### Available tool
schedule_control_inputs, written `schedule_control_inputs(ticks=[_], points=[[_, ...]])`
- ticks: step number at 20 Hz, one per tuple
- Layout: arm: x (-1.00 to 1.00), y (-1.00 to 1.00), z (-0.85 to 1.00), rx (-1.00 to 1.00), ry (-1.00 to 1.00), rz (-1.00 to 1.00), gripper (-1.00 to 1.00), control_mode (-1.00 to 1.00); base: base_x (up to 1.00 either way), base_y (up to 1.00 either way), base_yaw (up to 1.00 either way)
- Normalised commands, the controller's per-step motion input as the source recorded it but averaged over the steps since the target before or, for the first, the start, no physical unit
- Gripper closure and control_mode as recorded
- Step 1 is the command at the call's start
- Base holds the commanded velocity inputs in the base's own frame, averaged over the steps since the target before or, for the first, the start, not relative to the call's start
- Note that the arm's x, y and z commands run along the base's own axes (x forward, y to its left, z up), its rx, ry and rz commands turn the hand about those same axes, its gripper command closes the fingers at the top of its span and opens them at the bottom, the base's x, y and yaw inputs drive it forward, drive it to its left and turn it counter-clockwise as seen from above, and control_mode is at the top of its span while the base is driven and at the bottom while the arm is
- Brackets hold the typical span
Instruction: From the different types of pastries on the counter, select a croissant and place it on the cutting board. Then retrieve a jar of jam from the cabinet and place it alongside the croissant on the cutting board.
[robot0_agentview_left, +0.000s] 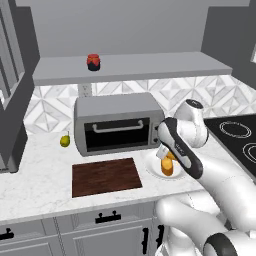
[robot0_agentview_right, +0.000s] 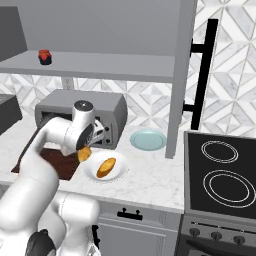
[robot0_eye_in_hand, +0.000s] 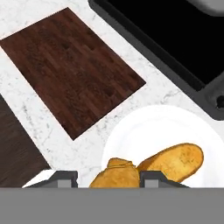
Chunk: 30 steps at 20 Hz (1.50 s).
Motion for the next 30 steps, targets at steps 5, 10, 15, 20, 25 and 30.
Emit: schedule_control_inputs(ticks=[5,10,15,20,25,30], points=[[-0.1,0.99,0.0,0.0,0.06,0.18,1.0,-1.0,0.0,0.0,0.0],[-0.01,0.76,-0.02,0.05,0.09,0.13,1.0,-1.0,0.0,0.0,0.0],[0.02,0.55,-0.02,-0.01,-0.01,0.05,1.0,-1.0,0.0,0.0,0.0],[0.02,0.48,-0.23,-0.17,-0.25,0.04,1.0,-1.0,0.0,0.0,0.0],[0.13,0.33,-0.31,-0.14,-0.26,0.03,1.0,-1.0,0.0,0.0,0.0],[0.37,-0.06,-0.15,0.09,0.03,0.0,1.0,-1.0,0.0,0.0,0.0]])
